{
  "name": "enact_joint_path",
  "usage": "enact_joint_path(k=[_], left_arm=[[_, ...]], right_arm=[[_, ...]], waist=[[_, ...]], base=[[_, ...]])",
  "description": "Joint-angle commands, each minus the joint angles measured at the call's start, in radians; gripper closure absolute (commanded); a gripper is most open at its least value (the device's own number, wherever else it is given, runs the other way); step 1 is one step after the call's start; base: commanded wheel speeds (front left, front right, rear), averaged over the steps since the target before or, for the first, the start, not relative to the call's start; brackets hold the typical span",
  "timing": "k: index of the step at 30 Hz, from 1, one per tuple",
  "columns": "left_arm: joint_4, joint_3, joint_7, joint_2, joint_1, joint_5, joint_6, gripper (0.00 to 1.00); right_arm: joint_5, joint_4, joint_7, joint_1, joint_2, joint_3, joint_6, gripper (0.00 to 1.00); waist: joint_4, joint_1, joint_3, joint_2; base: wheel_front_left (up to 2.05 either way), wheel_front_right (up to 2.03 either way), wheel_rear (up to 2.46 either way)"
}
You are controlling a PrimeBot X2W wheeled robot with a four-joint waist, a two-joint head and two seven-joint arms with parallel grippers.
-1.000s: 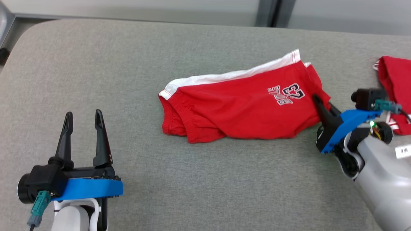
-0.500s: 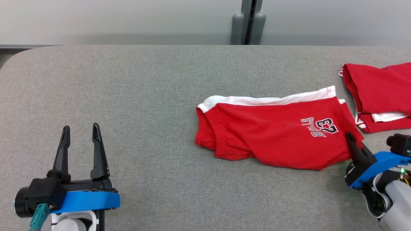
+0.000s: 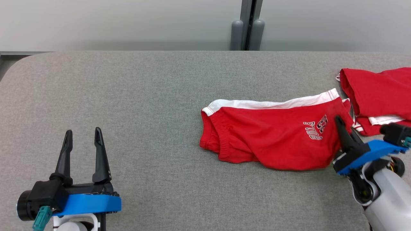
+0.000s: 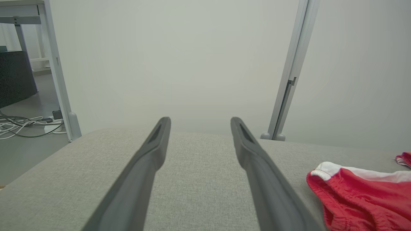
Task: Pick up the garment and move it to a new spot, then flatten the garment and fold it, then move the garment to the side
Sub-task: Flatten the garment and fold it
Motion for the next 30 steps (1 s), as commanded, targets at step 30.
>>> enact_joint_path(k=[30], left_arm=[[0.03, -0.052, -0.002, -0.001, -0.002, -0.028, -0.001, 0.0]], right_arm=[[-0.211, -0.024, 0.078, -0.073, 0.293, 0.149, 0.001, 0.62]], waist=[[0.12, 0.0, -0.022, 0.0001]], base=[[0.0, 0.0, 0.0]])
